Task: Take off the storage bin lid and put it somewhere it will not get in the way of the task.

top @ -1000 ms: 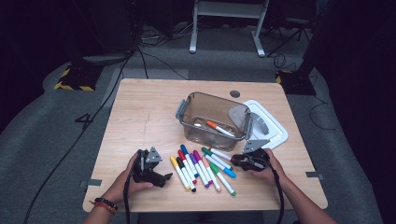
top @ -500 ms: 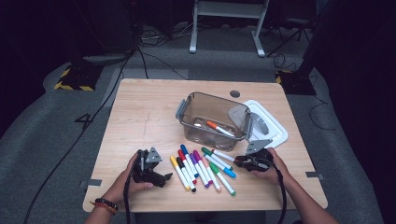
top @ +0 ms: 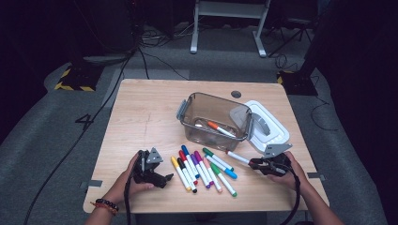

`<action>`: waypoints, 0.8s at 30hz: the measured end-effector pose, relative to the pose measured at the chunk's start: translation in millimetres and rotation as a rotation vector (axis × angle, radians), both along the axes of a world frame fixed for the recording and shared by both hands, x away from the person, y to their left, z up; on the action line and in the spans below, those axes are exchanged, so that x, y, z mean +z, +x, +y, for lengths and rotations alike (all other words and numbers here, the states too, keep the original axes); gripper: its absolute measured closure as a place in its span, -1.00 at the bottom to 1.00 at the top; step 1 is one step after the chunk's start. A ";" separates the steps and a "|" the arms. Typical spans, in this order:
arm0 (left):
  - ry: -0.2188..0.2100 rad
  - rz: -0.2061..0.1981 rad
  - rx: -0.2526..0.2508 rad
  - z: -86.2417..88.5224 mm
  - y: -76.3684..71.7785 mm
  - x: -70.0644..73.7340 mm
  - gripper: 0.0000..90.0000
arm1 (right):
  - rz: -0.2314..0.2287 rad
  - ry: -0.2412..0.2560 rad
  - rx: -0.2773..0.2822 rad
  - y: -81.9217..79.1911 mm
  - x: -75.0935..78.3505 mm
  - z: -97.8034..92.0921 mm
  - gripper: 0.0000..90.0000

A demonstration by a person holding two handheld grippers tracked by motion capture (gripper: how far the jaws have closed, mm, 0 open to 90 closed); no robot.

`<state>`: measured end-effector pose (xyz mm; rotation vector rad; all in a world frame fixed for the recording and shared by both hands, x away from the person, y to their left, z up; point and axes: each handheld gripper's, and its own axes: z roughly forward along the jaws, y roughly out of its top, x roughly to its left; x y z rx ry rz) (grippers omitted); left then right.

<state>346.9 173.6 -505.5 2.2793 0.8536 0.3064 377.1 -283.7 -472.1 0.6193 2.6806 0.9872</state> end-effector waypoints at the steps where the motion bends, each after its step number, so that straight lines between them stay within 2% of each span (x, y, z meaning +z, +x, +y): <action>1: 0.000 0.000 0.000 0.0 0.0 0.0 -0.96 | -0.001 0.005 -0.002 -0.5 0.4 -3.8 0.67; 3: 0.001 -0.001 0.001 0.0 -0.1 0.0 -0.96 | -0.011 0.004 -0.003 -2.3 3.0 -10.7 0.67; 6: 0.001 -0.001 0.001 0.0 -0.2 0.0 -0.96 | -0.015 0.041 -0.007 -5.4 8.5 -20.2 0.67; 10: 0.001 0.000 0.001 0.0 -0.2 0.0 -0.96 | -0.033 0.026 -0.014 -10.6 13.6 -26.9 0.67; 11: 0.001 0.000 0.002 0.0 -0.2 0.1 -0.96 | -0.050 0.017 -0.025 -12.4 17.1 -31.3 0.67; 14: 0.001 0.000 0.002 0.0 -0.2 0.0 -0.96 | -0.057 0.035 -0.040 -12.9 20.4 -37.5 0.67; 17: 0.001 0.000 0.001 0.0 -0.2 0.0 -0.96 | -0.075 0.040 -0.071 -12.2 23.5 -46.8 0.67; 19: 0.001 -0.001 0.002 0.0 -0.2 0.0 -0.96 | -0.086 0.049 -0.116 -9.7 26.0 -57.3 0.67; 21: 0.000 0.000 0.001 0.0 -0.2 0.0 -0.96 | -0.090 0.051 -0.130 -9.0 26.9 -59.8 0.67; 24: 0.002 -0.002 -0.003 0.2 0.2 0.1 -0.96 | -0.099 0.084 -0.169 -5.4 31.0 -69.9 0.67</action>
